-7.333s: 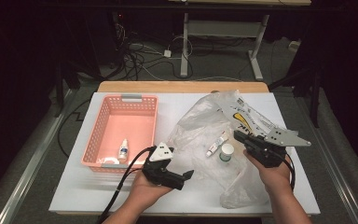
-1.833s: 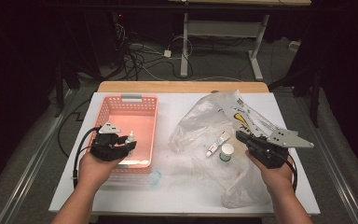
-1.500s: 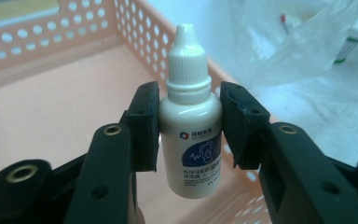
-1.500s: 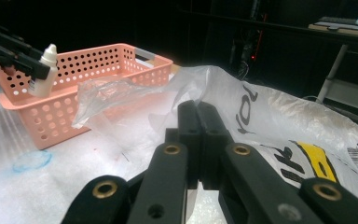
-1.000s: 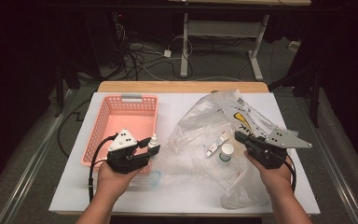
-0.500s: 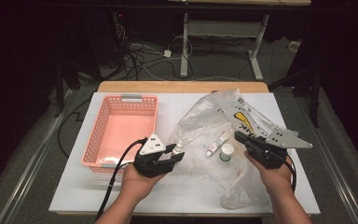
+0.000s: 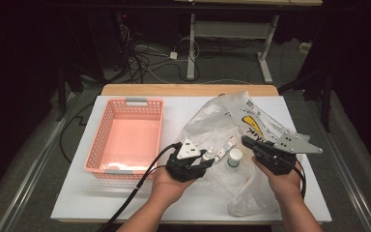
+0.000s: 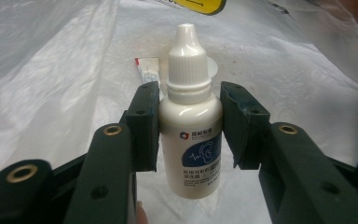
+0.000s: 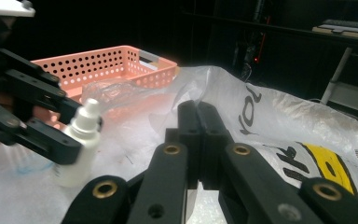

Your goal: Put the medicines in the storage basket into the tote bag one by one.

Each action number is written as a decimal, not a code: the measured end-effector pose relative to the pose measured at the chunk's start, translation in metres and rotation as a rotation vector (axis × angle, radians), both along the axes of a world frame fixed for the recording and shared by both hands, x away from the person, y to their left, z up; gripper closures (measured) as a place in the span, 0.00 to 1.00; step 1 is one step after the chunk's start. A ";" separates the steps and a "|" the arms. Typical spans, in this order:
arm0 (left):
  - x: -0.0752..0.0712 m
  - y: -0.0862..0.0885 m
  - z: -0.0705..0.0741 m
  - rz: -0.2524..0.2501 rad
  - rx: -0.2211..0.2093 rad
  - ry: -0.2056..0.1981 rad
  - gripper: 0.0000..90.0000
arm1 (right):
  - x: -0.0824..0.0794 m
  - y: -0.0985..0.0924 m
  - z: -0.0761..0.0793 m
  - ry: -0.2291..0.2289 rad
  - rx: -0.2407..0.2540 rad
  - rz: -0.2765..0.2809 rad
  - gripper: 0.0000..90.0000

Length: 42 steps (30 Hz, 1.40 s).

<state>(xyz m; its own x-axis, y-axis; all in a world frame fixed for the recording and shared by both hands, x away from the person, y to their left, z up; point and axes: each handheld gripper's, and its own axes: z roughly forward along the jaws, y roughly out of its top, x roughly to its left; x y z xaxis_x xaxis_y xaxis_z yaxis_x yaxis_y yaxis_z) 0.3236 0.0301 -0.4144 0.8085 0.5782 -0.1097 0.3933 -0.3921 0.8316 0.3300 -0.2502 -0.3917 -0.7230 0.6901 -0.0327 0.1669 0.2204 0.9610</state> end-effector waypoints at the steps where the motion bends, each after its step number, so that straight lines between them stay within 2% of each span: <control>1: 0.002 -0.003 -0.001 0.002 0.001 -0.003 0.64 | 0.000 0.000 0.000 -0.002 0.000 0.002 1.00; 10: 0.025 -0.030 -0.016 0.033 0.029 -0.022 0.64 | 0.000 0.001 0.001 0.000 0.005 0.003 1.00; 13: 0.035 -0.036 -0.022 0.057 0.057 -0.042 0.64 | 0.001 0.001 -0.001 0.001 0.004 0.006 1.00; 19: 0.054 -0.043 -0.033 0.094 0.061 -0.061 0.64 | 0.003 0.003 -0.002 0.006 0.002 0.010 1.00; 24: 0.070 -0.045 -0.041 0.137 0.070 -0.039 0.64 | 0.003 0.004 -0.003 0.006 0.002 0.012 1.00; 30: 0.083 -0.050 -0.051 0.158 0.055 -0.028 0.64 | 0.003 0.004 -0.003 0.008 0.002 0.016 1.00; 34: 0.087 -0.057 -0.059 0.152 0.068 -0.019 0.63 | 0.004 0.004 -0.004 0.012 -0.001 0.016 1.00; 37: 0.088 -0.057 -0.060 0.153 0.037 0.001 0.63 | 0.003 0.003 -0.004 0.009 -0.003 0.018 1.00; 42: 0.086 -0.056 -0.056 0.157 0.053 0.008 0.52 | 0.002 0.001 -0.003 0.011 0.003 0.013 1.00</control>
<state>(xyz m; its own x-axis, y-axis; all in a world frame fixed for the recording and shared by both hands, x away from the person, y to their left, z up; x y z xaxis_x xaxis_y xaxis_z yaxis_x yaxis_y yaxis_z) 0.4094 -0.0255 -0.4702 0.7067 0.7028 -0.0817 0.4598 -0.3685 0.8079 0.3315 -0.2492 -0.3946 -0.7322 0.6807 -0.0226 0.1748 0.2199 0.9597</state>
